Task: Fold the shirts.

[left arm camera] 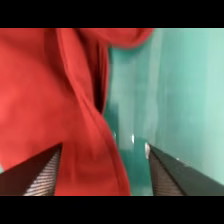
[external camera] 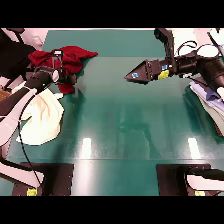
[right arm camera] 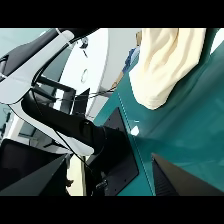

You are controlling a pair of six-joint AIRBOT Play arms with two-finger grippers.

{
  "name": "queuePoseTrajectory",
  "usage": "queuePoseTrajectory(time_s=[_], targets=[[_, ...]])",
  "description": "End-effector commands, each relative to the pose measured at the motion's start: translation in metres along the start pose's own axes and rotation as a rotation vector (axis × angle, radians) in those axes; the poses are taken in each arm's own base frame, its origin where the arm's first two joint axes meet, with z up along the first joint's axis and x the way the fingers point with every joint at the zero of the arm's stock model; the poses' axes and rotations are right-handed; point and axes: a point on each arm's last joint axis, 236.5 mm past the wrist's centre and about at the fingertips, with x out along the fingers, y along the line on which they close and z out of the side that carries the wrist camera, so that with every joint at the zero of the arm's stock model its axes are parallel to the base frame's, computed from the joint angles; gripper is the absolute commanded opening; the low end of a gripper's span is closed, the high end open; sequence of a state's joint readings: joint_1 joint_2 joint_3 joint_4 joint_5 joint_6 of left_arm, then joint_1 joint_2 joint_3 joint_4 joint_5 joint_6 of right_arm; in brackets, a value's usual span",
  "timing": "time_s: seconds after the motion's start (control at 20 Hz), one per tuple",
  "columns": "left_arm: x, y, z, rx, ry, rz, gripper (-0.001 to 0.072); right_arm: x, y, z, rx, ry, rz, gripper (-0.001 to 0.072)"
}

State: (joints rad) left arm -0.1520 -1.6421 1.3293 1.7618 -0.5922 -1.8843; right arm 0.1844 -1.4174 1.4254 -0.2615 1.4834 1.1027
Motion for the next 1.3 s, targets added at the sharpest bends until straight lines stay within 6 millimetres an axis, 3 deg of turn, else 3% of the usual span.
queuePoseTrajectory(time_s=[0.0,0.05,0.1,0.15,0.25,0.3,0.35,0.45,0.55,0.65,0.75,0.85,0.95,1.0,1.05,1.1,1.2,1.25], targets=[[0.015,0.005,0.005,0.022,-0.026,0.024,0.0592,0.003,0.001,0.000,-0.008,-0.001,0.000,0.0582],[0.019,0.004,0.003,0.007,-0.025,0.021,0.0450,0.003,0.002,0.001,-0.007,-0.004,0.005,0.0581],[0.020,0.000,0.003,-0.003,-0.028,0.010,0.0136,0.003,0.003,0.001,-0.007,-0.004,0.006,0.0581],[0.019,-0.006,0.007,0.004,-0.043,-0.002,0.0025,0.003,0.003,0.001,-0.006,-0.003,0.007,0.0581],[0.008,-0.031,0.015,-0.055,-0.030,-0.057,0.0025,-0.002,0.000,0.003,-0.003,-0.011,0.002,0.0581],[-0.003,-0.054,0.017,-0.065,-0.007,-0.106,0.0025,-0.006,-0.001,0.004,-0.001,-0.018,-0.002,0.0580],[-0.016,-0.086,0.016,-0.021,0.016,-0.174,0.0024,-0.012,-0.004,0.008,0.002,-0.034,-0.010,0.0579],[-0.050,-0.173,0.002,0.083,0.067,-0.361,0.0023,-0.034,-0.011,0.022,-0.005,-0.092,-0.042,0.0575],[-0.091,-0.266,-0.036,0.170,0.121,-0.540,0.0023,-0.066,-0.016,0.041,-0.025,-0.166,-0.083,0.0489],[-0.136,-0.344,-0.086,0.259,0.164,-0.678,0.0023,-0.102,-0.017,0.054,-0.039,-0.230,-0.123,0.0489],[-0.178,-0.404,-0.129,0.330,0.159,-0.774,0.0022,-0.138,-0.018,0.058,-0.035,-0.278,-0.163,0.0489],[-0.214,-0.452,-0.158,0.366,0.107,-0.867,0.0022,-0.164,-0.028,0.053,-0.017,-0.304,-0.218,0.0489],[-0.230,-0.476,-0.174,0.389,0.062,-0.915,0.0026,-0.180,-0.044,0.041,0.044,-0.308,-0.271,0.0489],[-0.233,-0.479,-0.175,0.386,0.055,-0.924,0.0117,-0.184,-0.050,0.034,0.072,-0.317,-0.277,0.0489],[-0.235,-0.478,-0.174,0.385,0.059,-0.924,0.0517,-0.188,-0.056,0.028,0.101,-0.334,-0.281,0.0489],[-0.234,-0.471,-0.172,0.384,0.085,-0.911,0.0702,-0.193,-0.063,0.019,0.134,-0.355,-0.290,0.0489],[-0.229,-0.442,-0.166,0.426,0.163,-0.849,0.0691,-0.198,-0.092,-0.007,0.211,-0.369,-0.358,0.0489],[-0.224,-0.422,-0.160,0.443,0.193,-0.806,0.0602,-0.198,-0.113,-0.029,0.266,-0.348,-0.422,0.0490]])
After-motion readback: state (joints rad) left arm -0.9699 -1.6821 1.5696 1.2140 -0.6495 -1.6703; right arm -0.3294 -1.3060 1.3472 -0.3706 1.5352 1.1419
